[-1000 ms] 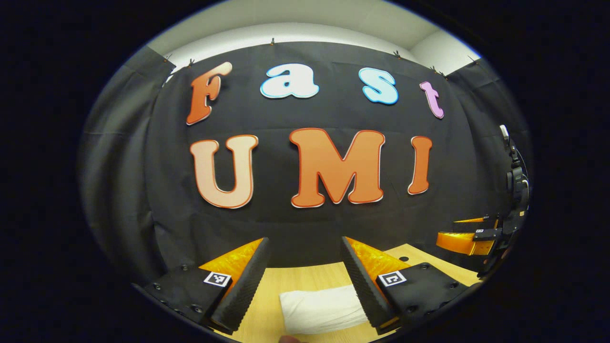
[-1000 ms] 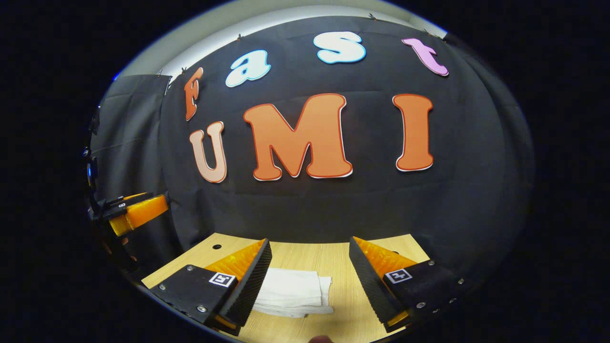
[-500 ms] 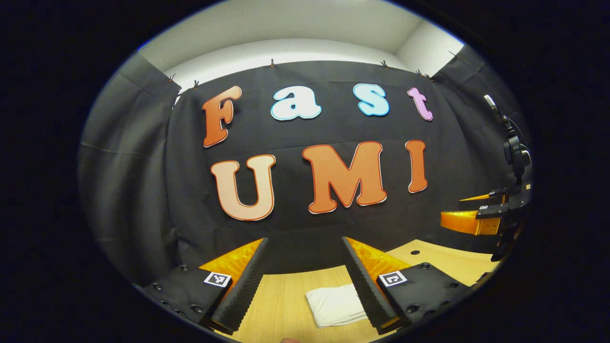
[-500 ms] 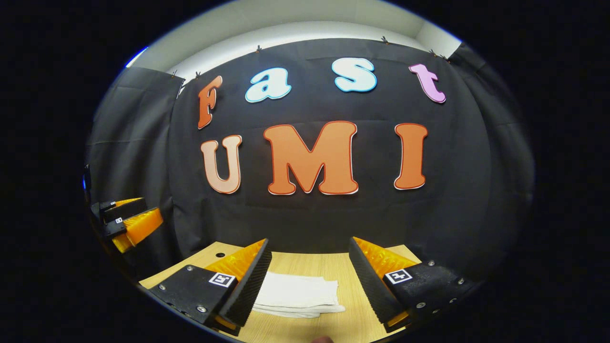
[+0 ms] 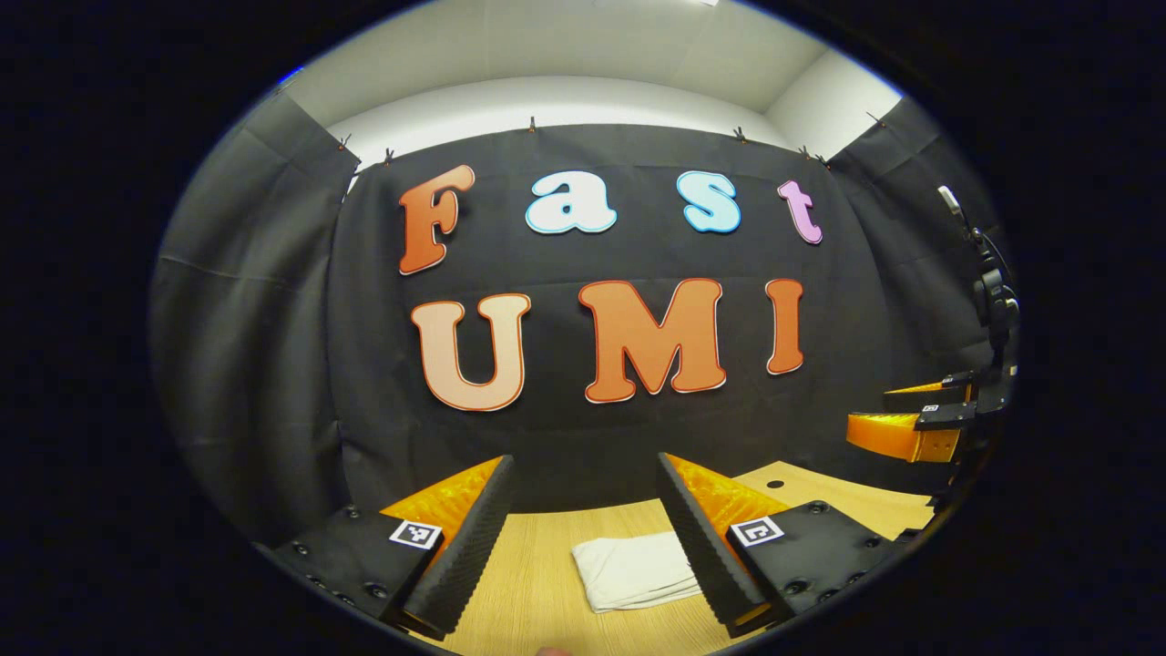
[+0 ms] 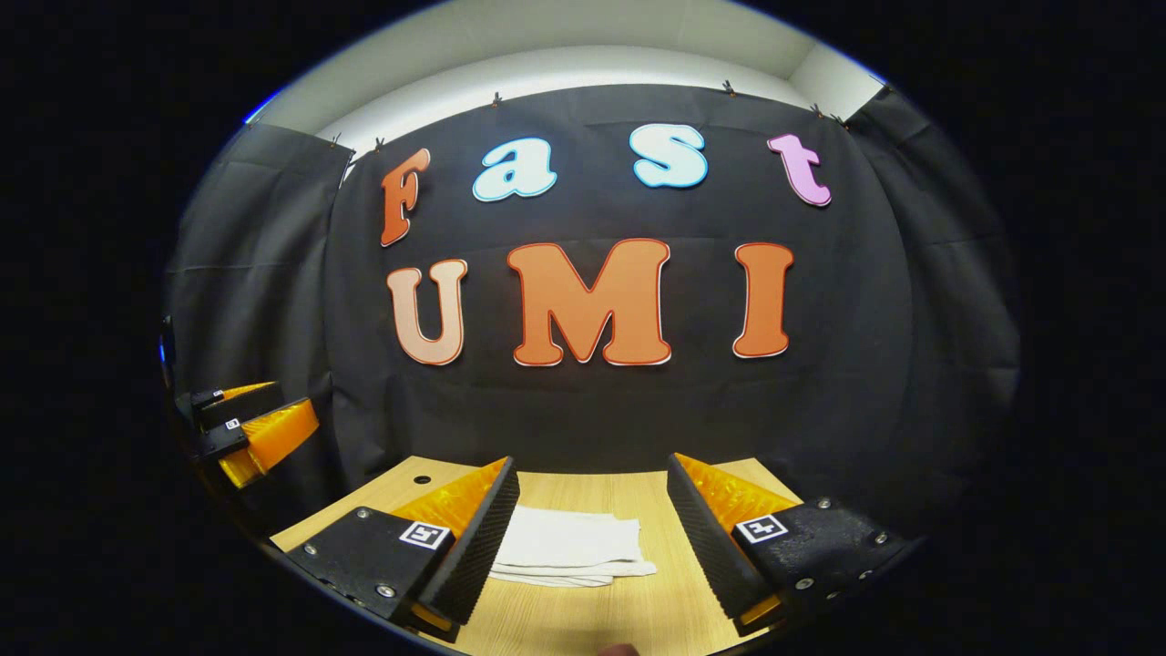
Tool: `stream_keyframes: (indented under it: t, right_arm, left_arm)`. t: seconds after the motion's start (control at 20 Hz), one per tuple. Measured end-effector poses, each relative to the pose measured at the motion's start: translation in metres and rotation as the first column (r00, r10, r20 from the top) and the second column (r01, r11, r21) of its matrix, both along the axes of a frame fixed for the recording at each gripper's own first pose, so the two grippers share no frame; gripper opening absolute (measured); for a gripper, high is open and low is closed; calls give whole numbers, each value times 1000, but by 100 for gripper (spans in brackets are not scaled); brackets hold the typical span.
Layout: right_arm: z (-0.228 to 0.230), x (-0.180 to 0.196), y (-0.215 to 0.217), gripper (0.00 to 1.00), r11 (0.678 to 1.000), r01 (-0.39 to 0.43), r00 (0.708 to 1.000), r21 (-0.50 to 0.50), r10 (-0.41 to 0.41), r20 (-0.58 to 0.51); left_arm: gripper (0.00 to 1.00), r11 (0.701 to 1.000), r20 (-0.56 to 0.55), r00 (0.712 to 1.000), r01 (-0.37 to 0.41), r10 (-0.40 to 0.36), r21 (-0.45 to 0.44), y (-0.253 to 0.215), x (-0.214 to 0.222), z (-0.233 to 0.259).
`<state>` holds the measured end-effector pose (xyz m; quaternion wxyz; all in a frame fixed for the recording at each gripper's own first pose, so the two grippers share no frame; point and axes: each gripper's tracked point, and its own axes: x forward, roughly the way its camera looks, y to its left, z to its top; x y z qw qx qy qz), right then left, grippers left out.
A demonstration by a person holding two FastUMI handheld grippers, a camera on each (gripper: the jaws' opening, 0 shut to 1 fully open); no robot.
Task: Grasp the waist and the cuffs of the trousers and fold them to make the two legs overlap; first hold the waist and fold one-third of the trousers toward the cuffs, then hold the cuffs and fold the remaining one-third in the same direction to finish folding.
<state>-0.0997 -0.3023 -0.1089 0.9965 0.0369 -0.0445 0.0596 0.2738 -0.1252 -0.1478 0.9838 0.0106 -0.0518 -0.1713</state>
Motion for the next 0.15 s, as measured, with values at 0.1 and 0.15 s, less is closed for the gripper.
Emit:
stream_keyframes:
  t: [0.1, 0.15]
  right_arm:
    - [0, -2, -4, 98, 1000, -16, 1000, -8, 16, 7]
    - [1, -3, -6, 98, 1000, -27, 1000, -11, 27, 6]
  left_arm:
    - [100, 1000, -4, 1000, -24, 24, -1, 1, -6, 1]
    - [99, 999, -13, 999, -32, 32, -8, -1, -10, 1]
